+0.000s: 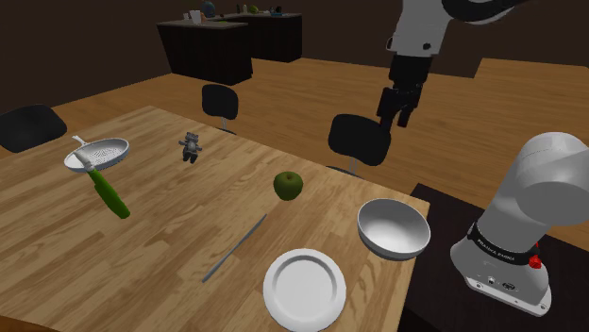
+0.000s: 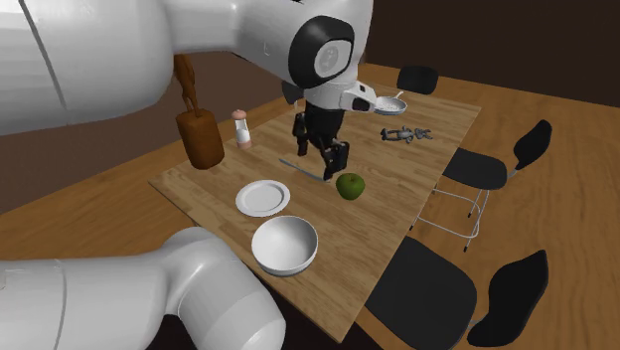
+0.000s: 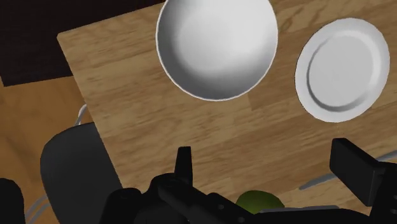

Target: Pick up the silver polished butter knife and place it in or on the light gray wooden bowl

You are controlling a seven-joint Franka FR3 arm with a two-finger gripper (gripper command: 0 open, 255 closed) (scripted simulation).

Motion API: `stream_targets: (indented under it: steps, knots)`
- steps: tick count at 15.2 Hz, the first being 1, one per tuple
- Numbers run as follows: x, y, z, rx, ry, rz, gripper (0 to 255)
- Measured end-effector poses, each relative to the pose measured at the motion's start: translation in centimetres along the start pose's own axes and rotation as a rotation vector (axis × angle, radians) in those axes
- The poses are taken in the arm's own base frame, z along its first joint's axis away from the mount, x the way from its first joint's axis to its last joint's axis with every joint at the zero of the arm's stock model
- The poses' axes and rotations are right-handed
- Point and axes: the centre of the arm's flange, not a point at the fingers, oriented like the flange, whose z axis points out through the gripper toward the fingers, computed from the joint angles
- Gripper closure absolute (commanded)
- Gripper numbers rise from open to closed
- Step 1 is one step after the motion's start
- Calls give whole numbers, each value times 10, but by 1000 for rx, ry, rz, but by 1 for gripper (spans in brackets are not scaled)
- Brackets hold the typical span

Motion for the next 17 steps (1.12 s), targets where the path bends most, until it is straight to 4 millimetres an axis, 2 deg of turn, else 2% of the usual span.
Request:
stream_targets:
  steps: [7, 13, 17]
  knots:
    - [4, -75, 52, -6, 0, 231, 0]
    - [23, -142, 96, -11, 0, 428, 0]
    - [39, -177, 128, -16, 1, 560, 0]
